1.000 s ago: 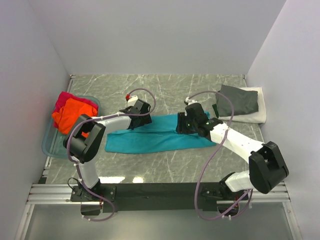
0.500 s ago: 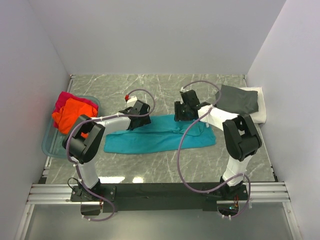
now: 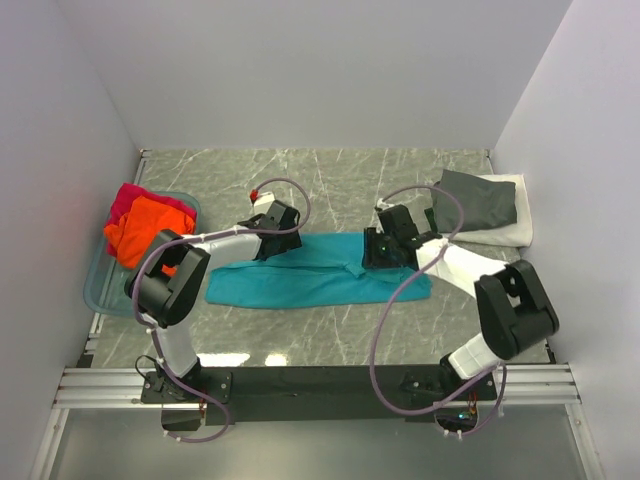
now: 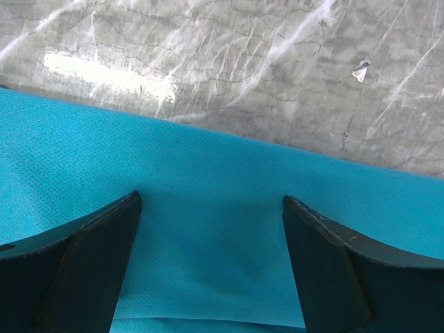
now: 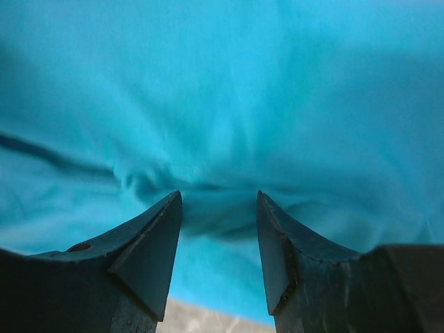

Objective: Fold and stack the t-shirts
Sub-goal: Fold the tshirt

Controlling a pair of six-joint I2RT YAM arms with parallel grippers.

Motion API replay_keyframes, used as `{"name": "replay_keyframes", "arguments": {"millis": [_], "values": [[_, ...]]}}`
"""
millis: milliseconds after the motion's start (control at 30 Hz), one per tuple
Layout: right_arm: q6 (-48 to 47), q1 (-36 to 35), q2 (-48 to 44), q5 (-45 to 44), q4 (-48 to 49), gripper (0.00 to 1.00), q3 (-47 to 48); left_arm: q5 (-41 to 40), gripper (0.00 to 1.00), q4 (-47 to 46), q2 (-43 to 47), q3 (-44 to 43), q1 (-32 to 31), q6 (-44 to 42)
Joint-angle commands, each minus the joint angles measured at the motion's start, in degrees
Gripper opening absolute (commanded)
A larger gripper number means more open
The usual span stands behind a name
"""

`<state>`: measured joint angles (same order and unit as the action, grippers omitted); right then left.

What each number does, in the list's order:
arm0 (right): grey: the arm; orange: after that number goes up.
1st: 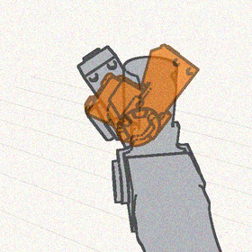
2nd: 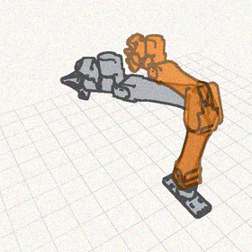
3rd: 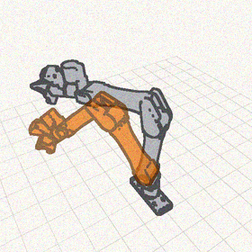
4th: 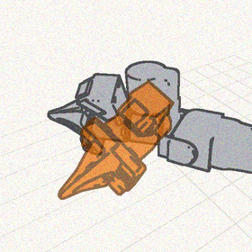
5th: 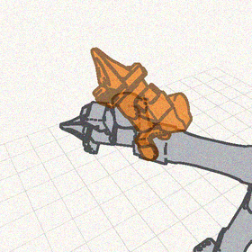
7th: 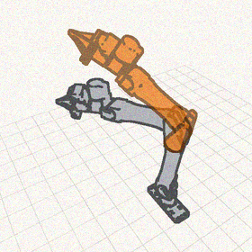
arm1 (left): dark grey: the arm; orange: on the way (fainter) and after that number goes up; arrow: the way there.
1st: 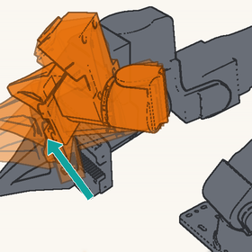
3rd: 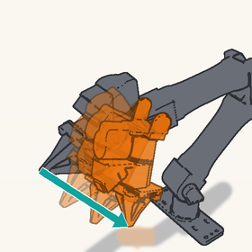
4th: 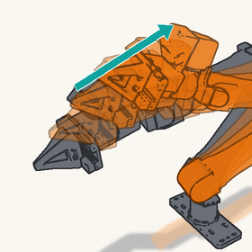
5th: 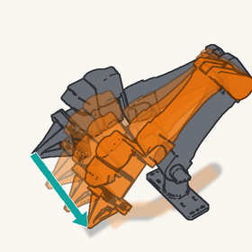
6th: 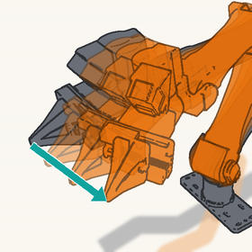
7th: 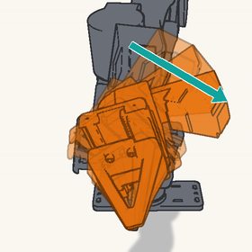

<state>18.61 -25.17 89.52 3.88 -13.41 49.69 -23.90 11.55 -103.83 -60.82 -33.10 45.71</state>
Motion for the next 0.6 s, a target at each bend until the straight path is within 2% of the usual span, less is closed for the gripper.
{"name": "replay_keyframes", "arguments": {"millis": [0, 300, 567], "values": [[1.9, -1.0, -6.0, -1.6, -1.4, 0.54, -3.0, -0.4, 0.9, 2.3, -0.6, -0.2, -0.1, -0.8], [2.3, -1.2, -12.1, 1.3, -2.5, 0.54, -6.5, 0.3, 0.89, 2.1, -1.9, -0.7, -0.1, -0.6], [0.5, 1.2, -8.8, -4.9, -4.5, 0.56, 0.7, -2.3, 0.89, 2.5, 0.4, -1.7, -1.3, -1.4]]}}
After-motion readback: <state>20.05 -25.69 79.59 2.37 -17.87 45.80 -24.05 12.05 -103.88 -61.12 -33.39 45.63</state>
